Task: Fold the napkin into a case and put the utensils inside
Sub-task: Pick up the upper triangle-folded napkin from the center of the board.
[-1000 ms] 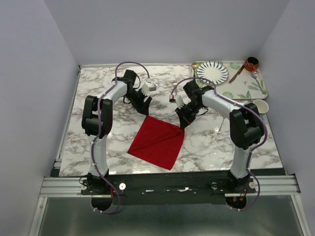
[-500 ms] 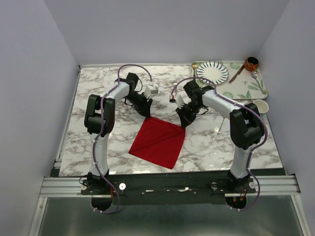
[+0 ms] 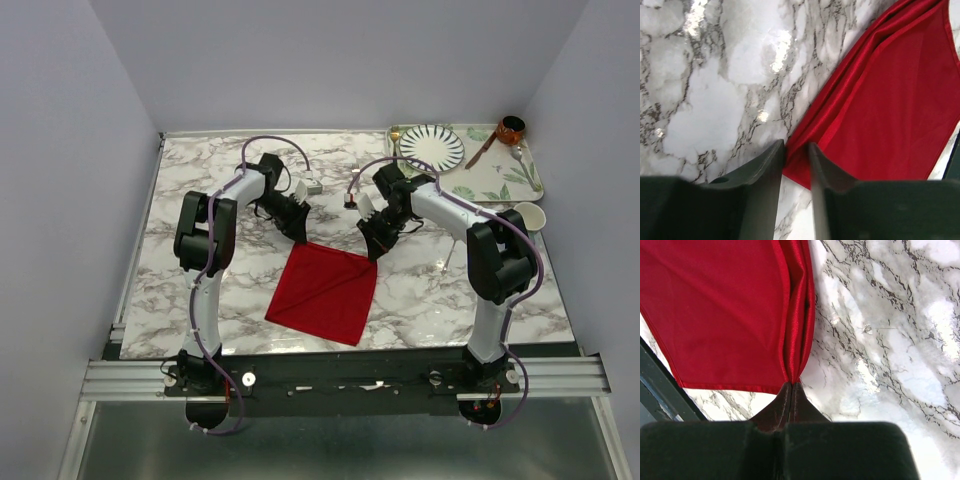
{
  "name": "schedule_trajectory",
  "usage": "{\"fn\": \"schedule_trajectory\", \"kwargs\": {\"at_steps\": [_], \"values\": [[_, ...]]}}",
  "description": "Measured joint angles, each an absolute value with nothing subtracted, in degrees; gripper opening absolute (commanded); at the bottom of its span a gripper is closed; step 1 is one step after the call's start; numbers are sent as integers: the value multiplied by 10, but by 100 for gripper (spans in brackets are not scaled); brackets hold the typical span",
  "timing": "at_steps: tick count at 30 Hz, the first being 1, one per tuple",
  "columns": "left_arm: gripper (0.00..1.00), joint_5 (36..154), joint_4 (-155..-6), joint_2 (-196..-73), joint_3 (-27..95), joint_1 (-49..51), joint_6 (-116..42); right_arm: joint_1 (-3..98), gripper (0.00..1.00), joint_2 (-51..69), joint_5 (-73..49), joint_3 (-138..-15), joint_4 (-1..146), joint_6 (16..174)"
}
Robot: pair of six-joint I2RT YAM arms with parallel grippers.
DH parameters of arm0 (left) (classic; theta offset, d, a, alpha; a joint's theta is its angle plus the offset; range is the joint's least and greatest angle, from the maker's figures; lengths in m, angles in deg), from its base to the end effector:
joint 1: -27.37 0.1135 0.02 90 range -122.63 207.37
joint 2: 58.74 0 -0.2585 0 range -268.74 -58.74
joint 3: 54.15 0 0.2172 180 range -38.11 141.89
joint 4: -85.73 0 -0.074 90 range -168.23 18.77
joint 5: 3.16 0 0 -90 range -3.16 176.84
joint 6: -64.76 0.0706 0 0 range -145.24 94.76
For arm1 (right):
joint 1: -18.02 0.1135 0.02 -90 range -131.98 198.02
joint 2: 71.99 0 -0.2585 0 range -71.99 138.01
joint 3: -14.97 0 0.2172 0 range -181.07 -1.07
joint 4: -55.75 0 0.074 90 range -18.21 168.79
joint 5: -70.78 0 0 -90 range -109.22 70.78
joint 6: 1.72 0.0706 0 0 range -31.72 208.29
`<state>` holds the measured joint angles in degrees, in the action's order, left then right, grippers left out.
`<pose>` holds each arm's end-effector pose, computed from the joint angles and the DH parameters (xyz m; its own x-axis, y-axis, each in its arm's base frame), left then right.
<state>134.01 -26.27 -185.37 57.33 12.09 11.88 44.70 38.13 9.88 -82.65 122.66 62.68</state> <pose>0.3707 -0.1549 0.1431 -0.6047 0.5905 -0.5345 0.7881 0.3466 -0.5086 0.2937 0.1860 0.1758 -0.5881 -0.7180 -0.3723 -0.8053 0.4772 0.3517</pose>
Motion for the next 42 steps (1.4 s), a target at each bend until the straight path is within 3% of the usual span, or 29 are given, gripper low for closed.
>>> {"fn": "schedule_trajectory", "kwargs": {"at_steps": [8,21,37,42], "values": [[56,1364,-259,-1848,559,118,123,447,1,382,94,-828,1227,627],[45,1376,-261,-1829,514,119,138,447,1,383,87,-829,1228,622],[50,1345,-258,-1788,461,108,197,447,1,389,87,-835,1229,618],[39,1331,-258,-1776,448,107,215,447,1,389,87,-835,1229,617]]}}
